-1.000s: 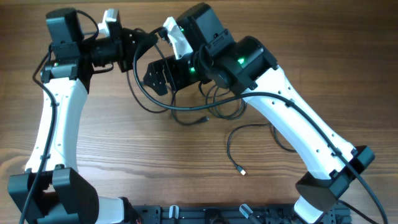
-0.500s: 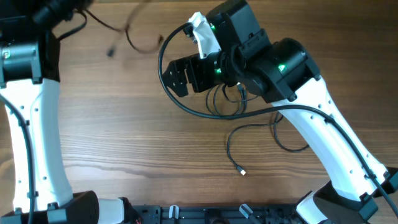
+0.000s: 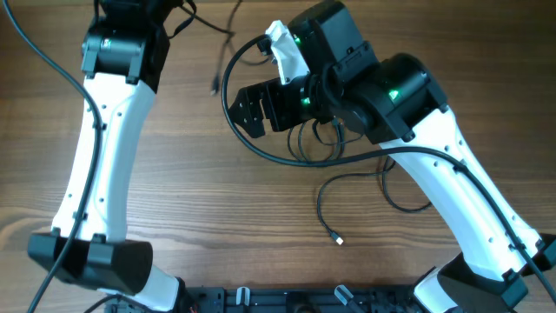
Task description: Untangle cables
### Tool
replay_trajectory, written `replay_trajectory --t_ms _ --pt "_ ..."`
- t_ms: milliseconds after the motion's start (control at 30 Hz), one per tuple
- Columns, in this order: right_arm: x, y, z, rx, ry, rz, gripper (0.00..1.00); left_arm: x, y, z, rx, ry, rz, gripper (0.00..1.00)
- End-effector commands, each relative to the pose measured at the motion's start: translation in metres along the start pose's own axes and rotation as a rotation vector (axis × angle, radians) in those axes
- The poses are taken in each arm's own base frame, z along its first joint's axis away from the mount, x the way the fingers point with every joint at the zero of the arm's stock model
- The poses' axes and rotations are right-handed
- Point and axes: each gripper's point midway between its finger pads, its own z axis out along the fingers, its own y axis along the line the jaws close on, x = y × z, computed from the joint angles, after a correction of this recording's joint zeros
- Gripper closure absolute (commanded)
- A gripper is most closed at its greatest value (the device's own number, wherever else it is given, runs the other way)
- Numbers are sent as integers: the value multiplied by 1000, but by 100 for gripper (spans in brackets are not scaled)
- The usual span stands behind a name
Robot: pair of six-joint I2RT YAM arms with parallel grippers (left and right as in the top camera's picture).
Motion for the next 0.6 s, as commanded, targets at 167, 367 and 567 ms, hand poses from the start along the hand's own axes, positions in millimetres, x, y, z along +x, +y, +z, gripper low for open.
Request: replay_trajectory --t_ms 167,367,567 --pt "5 -3 -2 21 14 34 0 50 228 35 -416 63 -34 88" --pt "7 -4 -2 25 25 37 0 61 442 -82 -927 74 -96 11" --pt "3 -3 -1 20 8 30 0 91 473 -131 -979 200 -211 7"
